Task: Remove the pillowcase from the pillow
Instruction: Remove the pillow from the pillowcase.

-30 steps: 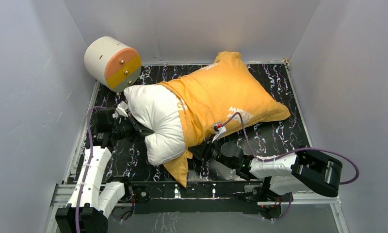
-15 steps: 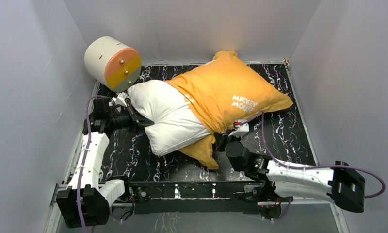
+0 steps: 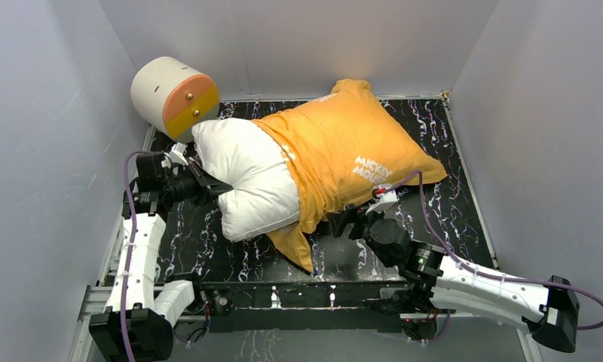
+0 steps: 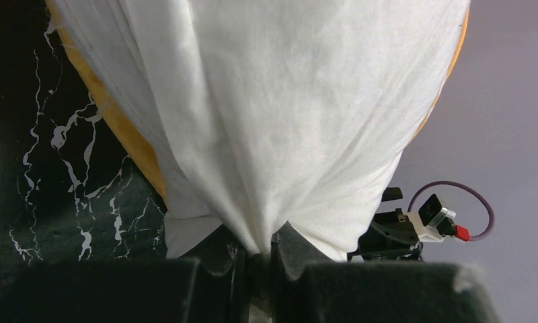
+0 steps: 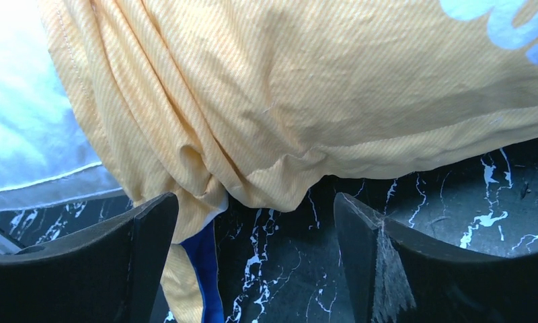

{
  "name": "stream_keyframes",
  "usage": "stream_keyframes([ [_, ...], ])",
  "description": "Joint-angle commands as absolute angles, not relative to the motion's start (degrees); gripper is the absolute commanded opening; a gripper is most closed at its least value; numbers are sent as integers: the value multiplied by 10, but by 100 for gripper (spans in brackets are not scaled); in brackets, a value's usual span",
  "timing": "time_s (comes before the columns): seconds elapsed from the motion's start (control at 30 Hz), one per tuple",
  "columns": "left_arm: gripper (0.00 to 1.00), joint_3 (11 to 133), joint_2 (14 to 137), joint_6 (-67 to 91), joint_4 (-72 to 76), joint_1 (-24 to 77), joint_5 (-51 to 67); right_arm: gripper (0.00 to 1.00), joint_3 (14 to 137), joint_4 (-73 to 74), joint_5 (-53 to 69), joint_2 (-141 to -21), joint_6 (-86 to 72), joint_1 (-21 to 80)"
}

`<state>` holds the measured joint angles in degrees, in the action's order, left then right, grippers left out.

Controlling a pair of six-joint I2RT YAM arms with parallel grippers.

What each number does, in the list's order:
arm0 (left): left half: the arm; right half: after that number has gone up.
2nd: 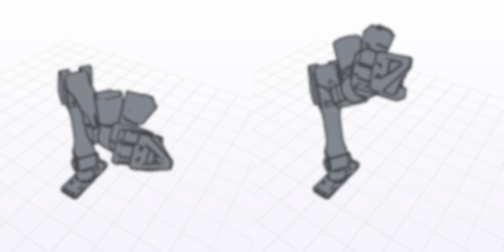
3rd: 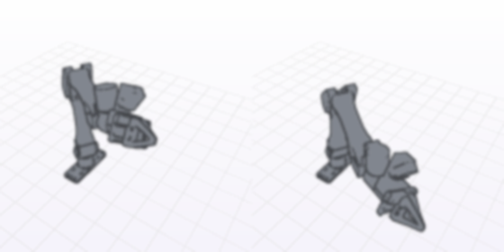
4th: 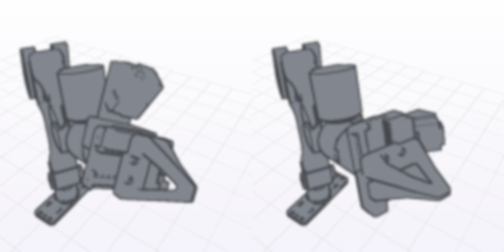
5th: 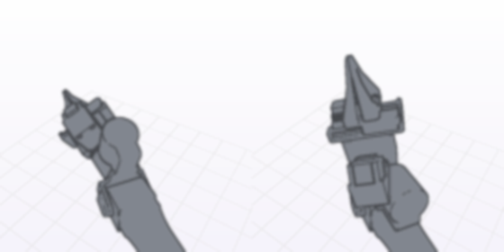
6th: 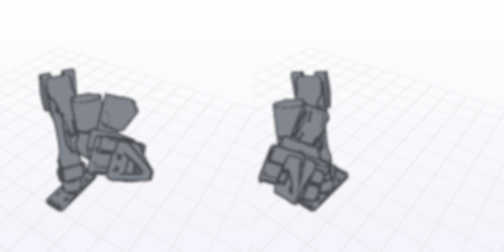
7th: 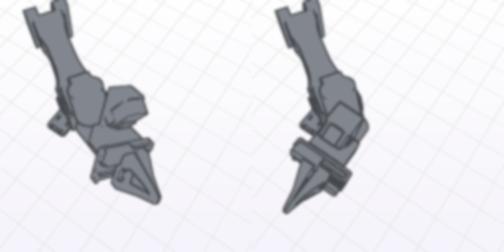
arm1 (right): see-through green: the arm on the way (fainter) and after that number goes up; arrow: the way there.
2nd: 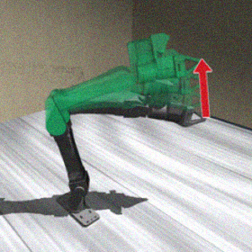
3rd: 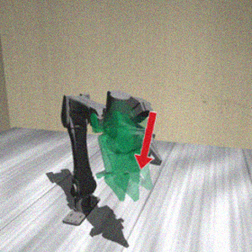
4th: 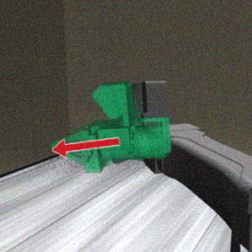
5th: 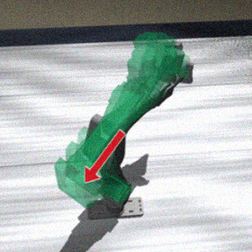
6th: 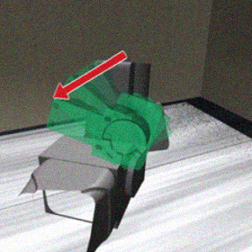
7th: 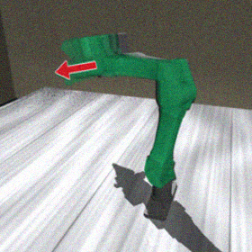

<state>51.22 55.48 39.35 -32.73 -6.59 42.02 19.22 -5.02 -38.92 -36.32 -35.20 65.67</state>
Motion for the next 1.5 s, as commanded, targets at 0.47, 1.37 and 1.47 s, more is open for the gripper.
stream_keyframes([
  [0.47, 0, 520, 539, 442, -308, -72, 386, 55, 279, -249, 66, -625, -429, 393],
  [1.37, 0, 524, 501, 334, -394, -94, 168, 24, 368, 97, -405, -361, -312, 355],
  [1.47, 0, 495, 495, 322, -384, -94, 191, 40, 412, 73, -308, -365, -264, 355],
])
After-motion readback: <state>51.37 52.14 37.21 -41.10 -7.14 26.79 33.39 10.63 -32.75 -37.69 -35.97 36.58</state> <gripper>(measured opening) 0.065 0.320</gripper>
